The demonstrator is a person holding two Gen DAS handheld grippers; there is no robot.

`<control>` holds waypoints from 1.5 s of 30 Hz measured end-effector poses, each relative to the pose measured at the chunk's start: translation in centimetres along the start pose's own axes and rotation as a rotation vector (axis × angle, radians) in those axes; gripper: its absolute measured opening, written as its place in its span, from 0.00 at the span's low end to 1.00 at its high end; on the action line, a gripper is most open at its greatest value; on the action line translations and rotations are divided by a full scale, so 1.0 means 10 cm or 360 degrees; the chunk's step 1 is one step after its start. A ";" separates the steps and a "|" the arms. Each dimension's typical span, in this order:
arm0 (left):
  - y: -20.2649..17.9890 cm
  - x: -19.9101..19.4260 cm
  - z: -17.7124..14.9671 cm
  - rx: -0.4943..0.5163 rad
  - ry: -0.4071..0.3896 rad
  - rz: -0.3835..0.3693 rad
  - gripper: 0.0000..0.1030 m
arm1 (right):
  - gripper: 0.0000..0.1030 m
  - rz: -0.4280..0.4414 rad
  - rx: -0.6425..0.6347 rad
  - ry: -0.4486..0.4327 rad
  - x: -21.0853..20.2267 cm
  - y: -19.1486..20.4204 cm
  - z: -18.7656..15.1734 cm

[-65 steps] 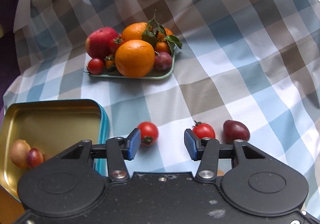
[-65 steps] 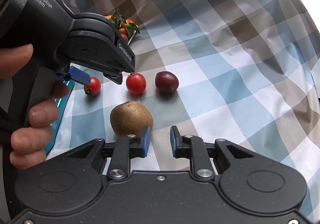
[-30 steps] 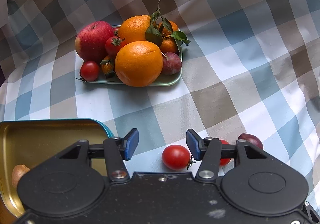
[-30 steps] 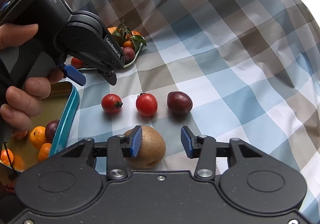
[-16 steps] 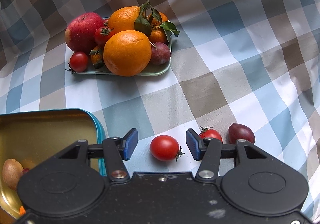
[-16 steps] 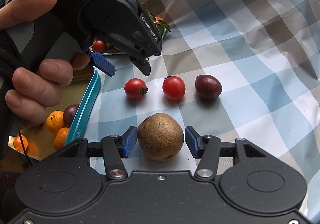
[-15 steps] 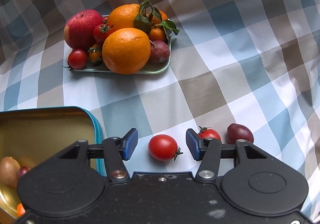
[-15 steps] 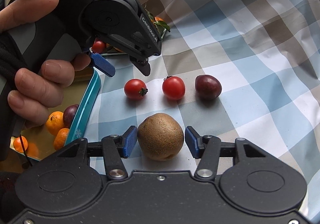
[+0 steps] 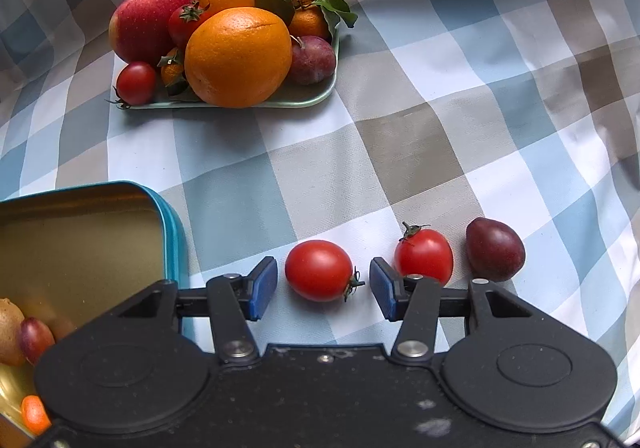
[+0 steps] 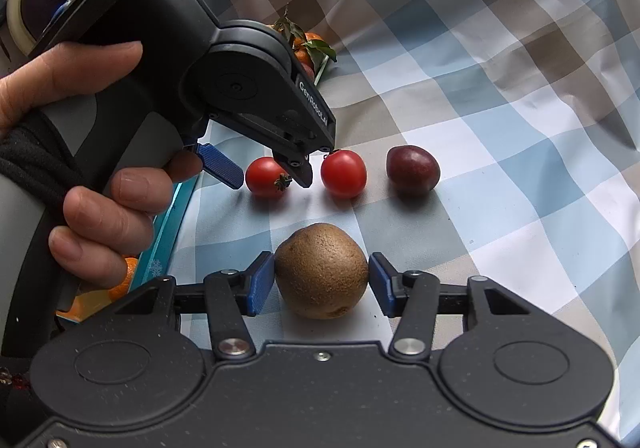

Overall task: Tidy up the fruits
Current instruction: 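Position the right gripper at the kiwi again while the left gripper nears a red tomato, then close the right gripper on the brown kiwi while the left gripper closes on a red tomato, then carry the kiwi over the tin tray and open the right gripper while the left releases its tomato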

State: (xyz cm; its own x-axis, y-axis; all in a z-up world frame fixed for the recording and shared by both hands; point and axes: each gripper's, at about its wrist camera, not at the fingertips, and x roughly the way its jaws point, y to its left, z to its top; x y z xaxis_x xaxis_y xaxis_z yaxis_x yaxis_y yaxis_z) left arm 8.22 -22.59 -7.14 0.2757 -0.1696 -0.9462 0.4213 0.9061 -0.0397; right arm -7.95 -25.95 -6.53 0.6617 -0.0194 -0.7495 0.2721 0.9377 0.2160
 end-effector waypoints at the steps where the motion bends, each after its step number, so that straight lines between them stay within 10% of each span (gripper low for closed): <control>1: 0.00 0.02 0.00 -0.0007 -0.0002 -0.0010 0.41 | 0.56 -0.0001 -0.0002 0.0002 0.00 0.00 0.00; 20: 0.56 -0.72 -0.06 -0.0317 -0.0341 0.0088 0.40 | 0.56 -0.0039 0.0207 -0.0037 -0.13 -0.12 0.10; 45: 1.86 -0.74 -0.24 -0.0593 -0.0253 0.0516 0.40 | 0.56 0.0238 0.0030 -0.0075 -0.01 0.75 0.39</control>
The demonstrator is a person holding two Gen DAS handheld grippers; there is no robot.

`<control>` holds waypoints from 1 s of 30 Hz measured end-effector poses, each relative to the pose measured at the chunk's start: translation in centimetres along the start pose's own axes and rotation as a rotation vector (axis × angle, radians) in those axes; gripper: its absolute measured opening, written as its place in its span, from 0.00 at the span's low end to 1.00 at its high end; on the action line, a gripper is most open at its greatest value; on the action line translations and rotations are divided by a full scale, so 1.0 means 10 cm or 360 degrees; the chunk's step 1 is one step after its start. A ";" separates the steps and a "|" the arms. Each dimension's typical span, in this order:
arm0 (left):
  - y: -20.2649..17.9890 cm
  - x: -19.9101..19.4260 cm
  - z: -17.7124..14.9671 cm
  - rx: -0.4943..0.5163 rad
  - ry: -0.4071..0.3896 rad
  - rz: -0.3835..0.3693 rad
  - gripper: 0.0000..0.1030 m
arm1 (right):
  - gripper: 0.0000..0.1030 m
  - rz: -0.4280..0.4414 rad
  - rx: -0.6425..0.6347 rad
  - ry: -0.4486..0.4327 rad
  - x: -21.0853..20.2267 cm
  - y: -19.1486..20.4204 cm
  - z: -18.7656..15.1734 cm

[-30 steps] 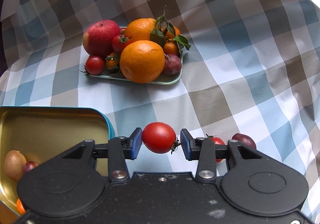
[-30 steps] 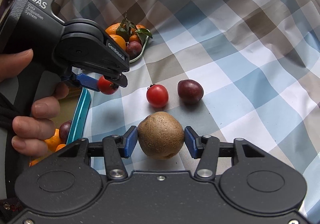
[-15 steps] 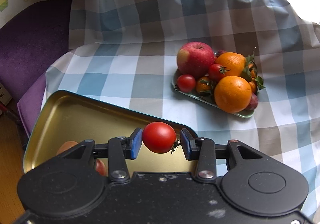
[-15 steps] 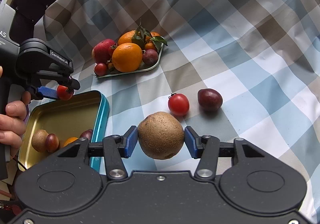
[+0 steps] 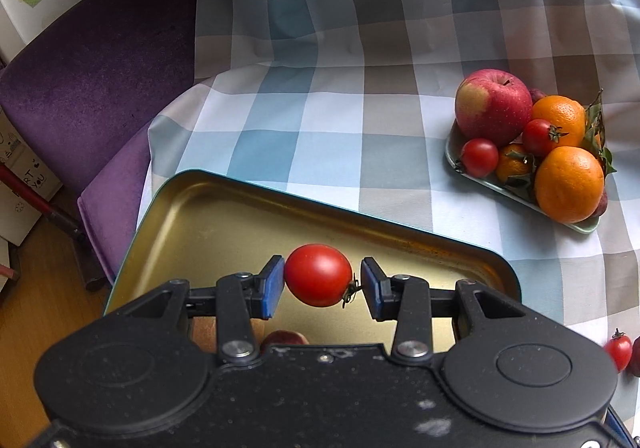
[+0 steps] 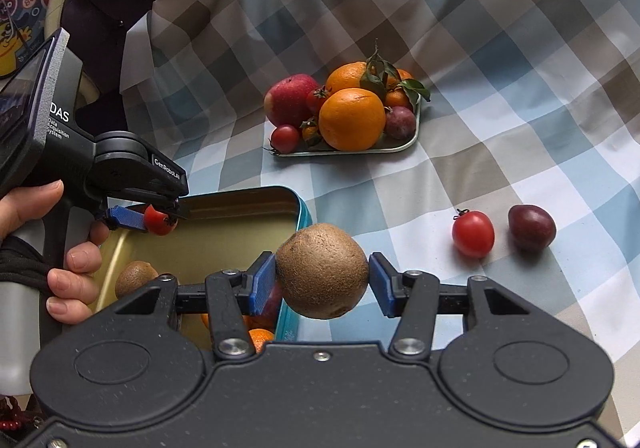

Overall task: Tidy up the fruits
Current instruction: 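Carry the kiwi over the tin tray and open the right gripper while the left releases its tomato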

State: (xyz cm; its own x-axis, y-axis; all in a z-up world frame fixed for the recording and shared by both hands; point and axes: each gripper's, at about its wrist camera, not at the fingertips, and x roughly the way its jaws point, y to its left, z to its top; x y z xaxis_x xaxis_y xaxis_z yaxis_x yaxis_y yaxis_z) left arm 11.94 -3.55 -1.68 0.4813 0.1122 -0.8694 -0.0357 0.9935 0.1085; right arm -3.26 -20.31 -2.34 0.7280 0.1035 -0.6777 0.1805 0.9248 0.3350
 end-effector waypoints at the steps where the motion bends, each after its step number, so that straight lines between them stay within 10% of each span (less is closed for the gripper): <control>1: 0.02 0.01 0.00 0.0014 0.0003 -0.0002 0.40 | 0.56 0.0009 -0.0012 -0.0003 0.02 0.04 0.00; 30: 0.65 0.23 0.00 -0.0015 0.0087 -0.0116 0.41 | 0.52 0.0007 -0.0158 -0.0026 0.33 0.64 0.00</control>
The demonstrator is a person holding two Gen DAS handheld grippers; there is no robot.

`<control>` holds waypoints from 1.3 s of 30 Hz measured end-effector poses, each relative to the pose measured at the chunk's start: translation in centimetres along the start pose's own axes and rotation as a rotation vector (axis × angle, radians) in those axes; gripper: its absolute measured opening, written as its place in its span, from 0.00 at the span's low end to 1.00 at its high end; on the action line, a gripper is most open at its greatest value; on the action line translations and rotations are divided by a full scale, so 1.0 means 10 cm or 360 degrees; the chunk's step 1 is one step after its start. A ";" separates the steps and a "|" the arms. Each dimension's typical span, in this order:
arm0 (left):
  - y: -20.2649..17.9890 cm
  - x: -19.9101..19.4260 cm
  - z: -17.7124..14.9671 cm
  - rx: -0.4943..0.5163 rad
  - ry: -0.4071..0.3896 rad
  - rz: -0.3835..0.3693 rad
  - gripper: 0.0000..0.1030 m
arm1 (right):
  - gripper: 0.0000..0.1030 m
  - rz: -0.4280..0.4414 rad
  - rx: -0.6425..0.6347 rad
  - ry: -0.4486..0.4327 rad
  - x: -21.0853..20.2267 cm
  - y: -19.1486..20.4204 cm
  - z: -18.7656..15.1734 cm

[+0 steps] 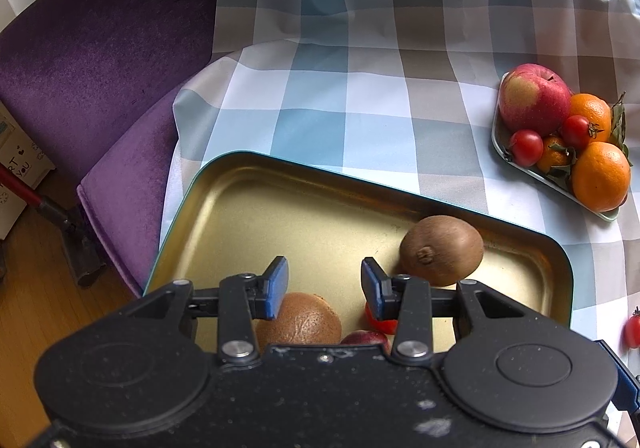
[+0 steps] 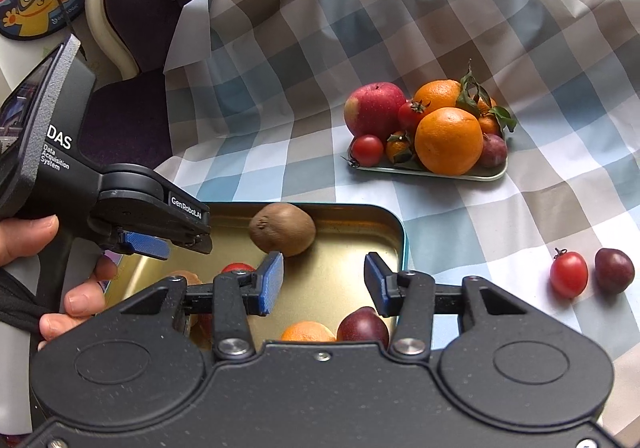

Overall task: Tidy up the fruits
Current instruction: 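Carry the kiwi over the tin tray and open the right gripper while the left releases its tomato, then withdraw both tools from the tray toward the last tomato and plum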

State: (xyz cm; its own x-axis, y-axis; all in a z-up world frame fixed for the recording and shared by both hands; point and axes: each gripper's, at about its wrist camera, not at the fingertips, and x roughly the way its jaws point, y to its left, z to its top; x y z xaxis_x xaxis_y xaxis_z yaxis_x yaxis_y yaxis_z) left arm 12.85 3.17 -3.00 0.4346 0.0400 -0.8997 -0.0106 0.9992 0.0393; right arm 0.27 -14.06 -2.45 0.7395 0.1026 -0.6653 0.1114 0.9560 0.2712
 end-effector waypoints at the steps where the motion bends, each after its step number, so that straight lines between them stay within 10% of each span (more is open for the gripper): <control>1: 0.01 0.01 0.00 -0.0002 0.0003 -0.0001 0.41 | 0.52 -0.0006 0.0002 0.0006 0.01 0.00 -0.01; 24: -0.07 -0.07 -0.03 0.0031 0.0012 -0.0068 0.41 | 0.51 -0.0091 0.0001 0.0030 -0.04 -0.09 -0.03; 39: -0.83 -0.30 -0.13 0.0226 -0.0025 -0.0217 0.41 | 0.51 -0.0317 0.0145 0.0034 -0.30 -0.76 -0.16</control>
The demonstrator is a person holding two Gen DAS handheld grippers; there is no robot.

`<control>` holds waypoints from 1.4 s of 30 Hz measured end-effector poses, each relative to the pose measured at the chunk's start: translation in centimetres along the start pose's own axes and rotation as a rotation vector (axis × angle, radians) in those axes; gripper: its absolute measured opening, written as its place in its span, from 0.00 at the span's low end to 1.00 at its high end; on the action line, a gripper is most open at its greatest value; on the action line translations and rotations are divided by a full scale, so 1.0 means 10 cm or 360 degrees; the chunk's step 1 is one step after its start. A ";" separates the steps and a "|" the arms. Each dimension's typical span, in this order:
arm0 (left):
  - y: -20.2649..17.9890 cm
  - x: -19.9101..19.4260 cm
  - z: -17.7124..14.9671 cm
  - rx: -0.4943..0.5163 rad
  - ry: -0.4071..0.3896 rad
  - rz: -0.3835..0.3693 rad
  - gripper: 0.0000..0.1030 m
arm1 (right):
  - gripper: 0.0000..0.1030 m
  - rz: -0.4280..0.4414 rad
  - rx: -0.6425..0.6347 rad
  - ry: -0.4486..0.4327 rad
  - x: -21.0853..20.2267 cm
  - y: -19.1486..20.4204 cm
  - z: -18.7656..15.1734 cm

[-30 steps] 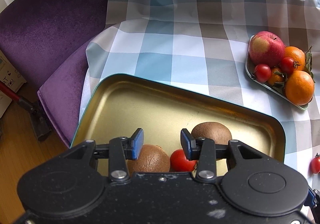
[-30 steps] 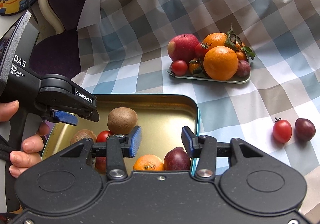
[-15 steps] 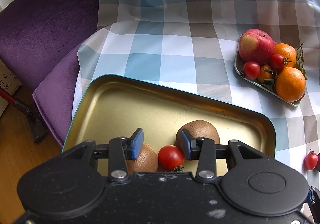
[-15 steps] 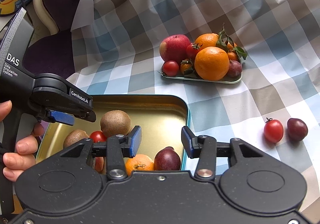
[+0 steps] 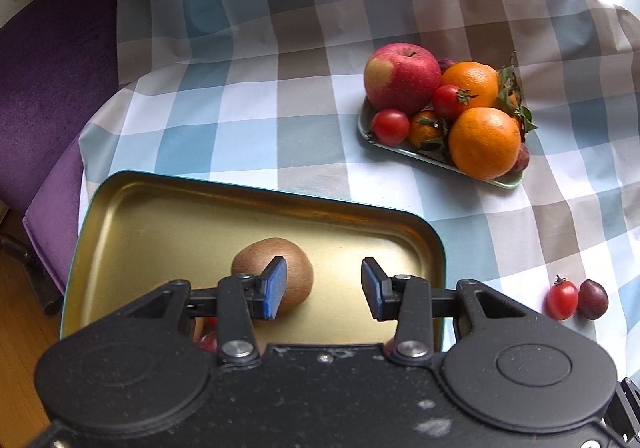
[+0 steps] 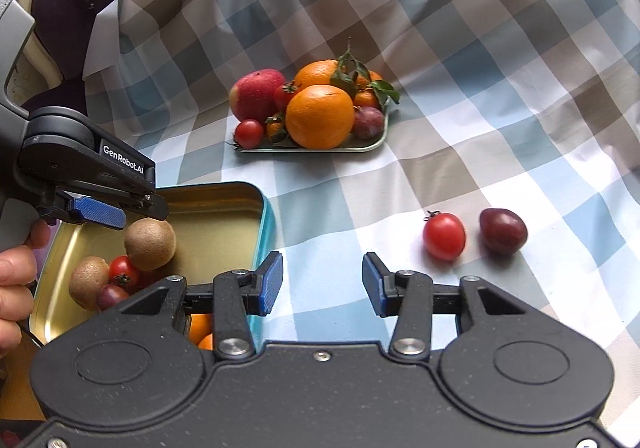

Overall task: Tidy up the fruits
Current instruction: 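Withdraw both tools from the tray toward the last tomato and plum, then close the left gripper on the red tomato while the right tool approaches the dark red plum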

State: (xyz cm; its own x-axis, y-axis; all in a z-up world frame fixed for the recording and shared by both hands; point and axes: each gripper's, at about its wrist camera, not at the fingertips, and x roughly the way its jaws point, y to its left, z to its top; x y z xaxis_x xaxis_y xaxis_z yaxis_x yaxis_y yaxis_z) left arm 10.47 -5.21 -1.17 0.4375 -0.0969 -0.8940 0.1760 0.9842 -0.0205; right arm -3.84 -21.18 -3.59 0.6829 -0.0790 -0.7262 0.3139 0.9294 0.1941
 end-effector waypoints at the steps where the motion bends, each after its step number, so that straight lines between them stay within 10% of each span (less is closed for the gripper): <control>1: -0.07 0.00 -0.01 0.0014 0.0000 -0.0014 0.41 | 0.51 -0.0027 0.0019 0.0006 -0.01 -0.08 -0.01; 26: -1.60 0.29 -0.18 0.0205 0.0149 -0.0341 0.42 | 0.49 -0.0291 0.0323 0.0047 -0.18 -1.25 -0.22; 42: -1.83 0.44 -0.22 0.0166 0.0094 -0.0224 0.54 | 0.49 -0.0287 0.0373 0.0090 -0.18 -1.42 -0.33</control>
State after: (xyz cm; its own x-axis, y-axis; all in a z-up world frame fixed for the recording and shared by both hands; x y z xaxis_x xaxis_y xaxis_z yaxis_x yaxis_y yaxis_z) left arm 7.22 -23.31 -5.70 0.3503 -0.2205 -0.9103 0.3236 0.9405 -0.1033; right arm -11.73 -33.04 -7.21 0.5665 -0.2091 -0.7971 0.5752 0.7930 0.2008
